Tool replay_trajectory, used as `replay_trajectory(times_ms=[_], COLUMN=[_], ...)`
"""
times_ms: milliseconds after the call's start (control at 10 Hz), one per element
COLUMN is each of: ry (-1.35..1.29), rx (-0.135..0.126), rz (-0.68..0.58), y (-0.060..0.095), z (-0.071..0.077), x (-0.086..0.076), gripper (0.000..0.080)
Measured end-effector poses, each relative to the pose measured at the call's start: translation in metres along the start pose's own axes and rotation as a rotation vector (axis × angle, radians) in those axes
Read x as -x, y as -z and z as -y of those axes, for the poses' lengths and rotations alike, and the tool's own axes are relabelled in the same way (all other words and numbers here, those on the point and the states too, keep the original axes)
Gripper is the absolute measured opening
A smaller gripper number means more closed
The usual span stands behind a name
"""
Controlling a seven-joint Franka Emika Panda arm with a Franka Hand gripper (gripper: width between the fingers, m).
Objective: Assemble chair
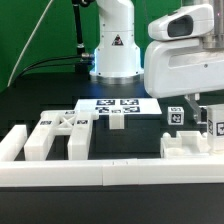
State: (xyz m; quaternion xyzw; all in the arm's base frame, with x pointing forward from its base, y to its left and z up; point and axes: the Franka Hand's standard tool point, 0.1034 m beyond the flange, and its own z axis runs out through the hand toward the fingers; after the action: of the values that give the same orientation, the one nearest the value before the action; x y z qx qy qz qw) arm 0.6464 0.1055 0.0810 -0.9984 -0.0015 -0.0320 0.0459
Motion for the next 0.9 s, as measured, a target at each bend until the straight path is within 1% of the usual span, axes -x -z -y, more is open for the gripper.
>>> replay_trajectory(times_ms=[100, 200, 300, 500, 700, 900], ry=[-0.064, -0.095, -0.179, -0.44, -0.708, -1.035], rx=[0.0, 0.0, -0.001, -0.001, 0.003, 0.009], rz=[0.0, 0.0, 0.001, 0.043, 0.042, 0.022], y=[-0.0001, -0.0001, -0.0003, -0.0024, -0.0035, -0.0039], z=[0.0002, 0.0003, 0.001, 0.0046, 0.0078, 0.0085], x=[0.0001, 0.0001, 0.0003, -0.0067, -0.0073, -0.0053], gripper=[0.0286, 0.0286, 0.0286, 0.0286, 0.0286, 0.0287])
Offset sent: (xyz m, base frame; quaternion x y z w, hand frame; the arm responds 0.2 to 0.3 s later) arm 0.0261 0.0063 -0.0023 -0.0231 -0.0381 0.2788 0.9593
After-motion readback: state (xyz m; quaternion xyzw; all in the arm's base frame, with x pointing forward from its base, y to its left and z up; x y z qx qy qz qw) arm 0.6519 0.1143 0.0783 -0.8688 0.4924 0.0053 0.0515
